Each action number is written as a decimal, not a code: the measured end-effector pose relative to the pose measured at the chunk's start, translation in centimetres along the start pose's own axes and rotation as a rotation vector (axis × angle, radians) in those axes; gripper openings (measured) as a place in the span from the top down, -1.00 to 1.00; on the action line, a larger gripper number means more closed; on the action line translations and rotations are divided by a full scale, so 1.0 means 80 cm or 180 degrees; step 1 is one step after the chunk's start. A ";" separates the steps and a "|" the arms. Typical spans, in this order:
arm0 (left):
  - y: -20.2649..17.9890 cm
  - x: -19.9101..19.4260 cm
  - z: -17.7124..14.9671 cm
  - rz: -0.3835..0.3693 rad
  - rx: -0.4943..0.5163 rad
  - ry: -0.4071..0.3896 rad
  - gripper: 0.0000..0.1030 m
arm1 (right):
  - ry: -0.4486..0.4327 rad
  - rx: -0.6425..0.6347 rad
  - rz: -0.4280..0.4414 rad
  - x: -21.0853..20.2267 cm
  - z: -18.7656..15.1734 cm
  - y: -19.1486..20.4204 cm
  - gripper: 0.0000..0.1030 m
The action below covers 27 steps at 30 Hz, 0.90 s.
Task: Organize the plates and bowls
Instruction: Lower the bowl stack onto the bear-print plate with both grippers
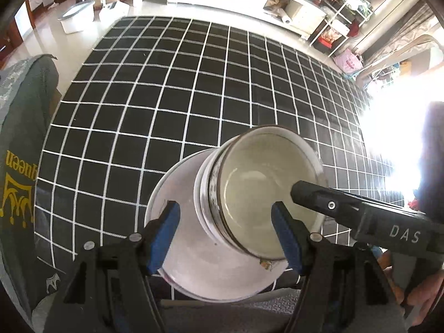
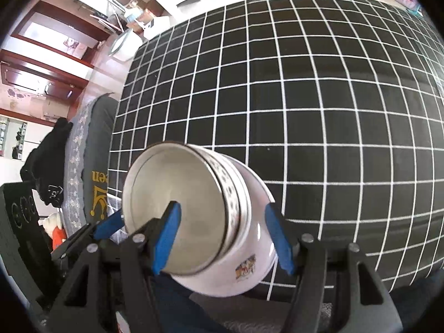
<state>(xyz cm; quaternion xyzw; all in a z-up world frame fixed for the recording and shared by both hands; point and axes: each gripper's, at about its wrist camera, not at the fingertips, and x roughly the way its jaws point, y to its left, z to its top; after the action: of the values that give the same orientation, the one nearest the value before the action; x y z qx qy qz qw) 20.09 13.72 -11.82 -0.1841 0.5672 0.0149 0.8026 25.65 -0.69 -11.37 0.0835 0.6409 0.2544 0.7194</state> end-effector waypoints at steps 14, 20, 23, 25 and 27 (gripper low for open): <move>-0.063 -0.109 -0.068 0.0377 0.0252 -0.0901 -0.29 | -0.0718 -0.0311 -0.0110 -0.108 -0.072 0.004 -0.30; -0.095 -0.150 -0.118 0.0451 0.0473 -0.1263 -0.29 | -0.1178 -0.0532 -0.0297 -0.149 -0.127 0.008 -0.30; -0.114 -0.166 -0.140 0.0518 0.0644 -0.1411 -0.29 | -0.1385 -0.0605 -0.0371 -0.163 -0.153 0.008 -0.30; -0.125 -0.177 -0.157 0.0497 0.0740 -0.1526 -0.29 | -0.1516 -0.0616 -0.0404 -0.174 -0.170 0.004 -0.30; -0.129 -0.183 -0.166 0.0475 0.0749 -0.1592 -0.29 | -0.1623 -0.0597 -0.0435 -0.185 -0.186 -0.001 -0.30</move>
<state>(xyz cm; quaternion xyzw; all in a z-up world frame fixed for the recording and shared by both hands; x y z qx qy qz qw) 5.29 2.66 0.67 -0.0380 0.3614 0.0530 0.9301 10.63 -10.83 -0.81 0.0345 0.4171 0.2342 0.8775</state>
